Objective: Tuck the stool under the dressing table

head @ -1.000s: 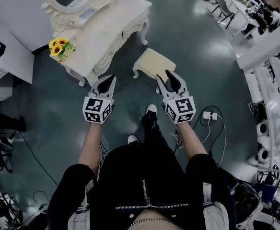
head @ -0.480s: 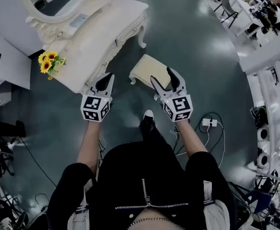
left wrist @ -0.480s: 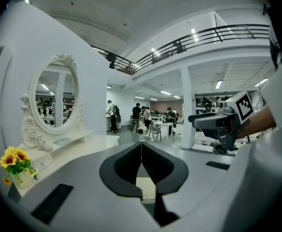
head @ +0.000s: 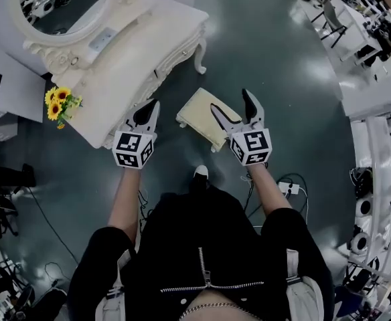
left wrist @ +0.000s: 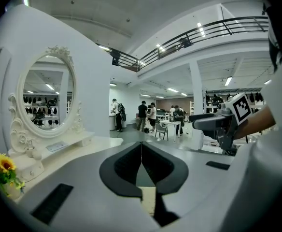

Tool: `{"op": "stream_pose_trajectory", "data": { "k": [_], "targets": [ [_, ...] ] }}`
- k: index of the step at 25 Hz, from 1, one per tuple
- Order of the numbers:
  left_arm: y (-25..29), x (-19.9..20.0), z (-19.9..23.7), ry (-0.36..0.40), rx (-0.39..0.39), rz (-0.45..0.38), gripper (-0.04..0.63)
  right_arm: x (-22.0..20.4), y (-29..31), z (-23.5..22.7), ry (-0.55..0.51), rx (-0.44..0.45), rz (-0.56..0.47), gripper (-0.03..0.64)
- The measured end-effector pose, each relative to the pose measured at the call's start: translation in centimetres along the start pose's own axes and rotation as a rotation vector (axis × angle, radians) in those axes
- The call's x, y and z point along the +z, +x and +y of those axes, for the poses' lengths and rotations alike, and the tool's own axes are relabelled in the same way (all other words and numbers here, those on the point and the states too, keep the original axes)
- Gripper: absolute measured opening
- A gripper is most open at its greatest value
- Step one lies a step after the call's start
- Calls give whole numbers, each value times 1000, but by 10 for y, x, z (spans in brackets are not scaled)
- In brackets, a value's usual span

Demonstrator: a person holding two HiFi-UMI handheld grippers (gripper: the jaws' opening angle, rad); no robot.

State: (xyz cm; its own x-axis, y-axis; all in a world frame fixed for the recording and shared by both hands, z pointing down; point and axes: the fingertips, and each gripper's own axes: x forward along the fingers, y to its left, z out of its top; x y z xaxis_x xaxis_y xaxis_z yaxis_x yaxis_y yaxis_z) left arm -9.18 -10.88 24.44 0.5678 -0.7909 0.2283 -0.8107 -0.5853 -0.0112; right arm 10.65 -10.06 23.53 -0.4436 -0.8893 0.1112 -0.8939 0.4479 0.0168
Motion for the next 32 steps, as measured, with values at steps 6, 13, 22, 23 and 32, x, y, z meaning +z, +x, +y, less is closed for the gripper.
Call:
{"op": "stream_pose_trajectory", "data": {
  "k": [6,13,22,23,32],
  "targets": [
    [31,0,-8,-1,10,31,21,-6,17,-40,21,-11,-8,472],
    [52,-2,-5,2,3,44,21,-14,31,-54,44,-5,-3,472],
    [86,-3,-1,5,-46,68,21,-22,41,-75,80,-42,16,479],
    [92,-3,-3,7,-58,71,21,-24,42,-79,88,-50,20,480],
    [137,-26,-37,-11,-176,117,21,-70,22,-101,165,-130,102,482]
  ]
}}
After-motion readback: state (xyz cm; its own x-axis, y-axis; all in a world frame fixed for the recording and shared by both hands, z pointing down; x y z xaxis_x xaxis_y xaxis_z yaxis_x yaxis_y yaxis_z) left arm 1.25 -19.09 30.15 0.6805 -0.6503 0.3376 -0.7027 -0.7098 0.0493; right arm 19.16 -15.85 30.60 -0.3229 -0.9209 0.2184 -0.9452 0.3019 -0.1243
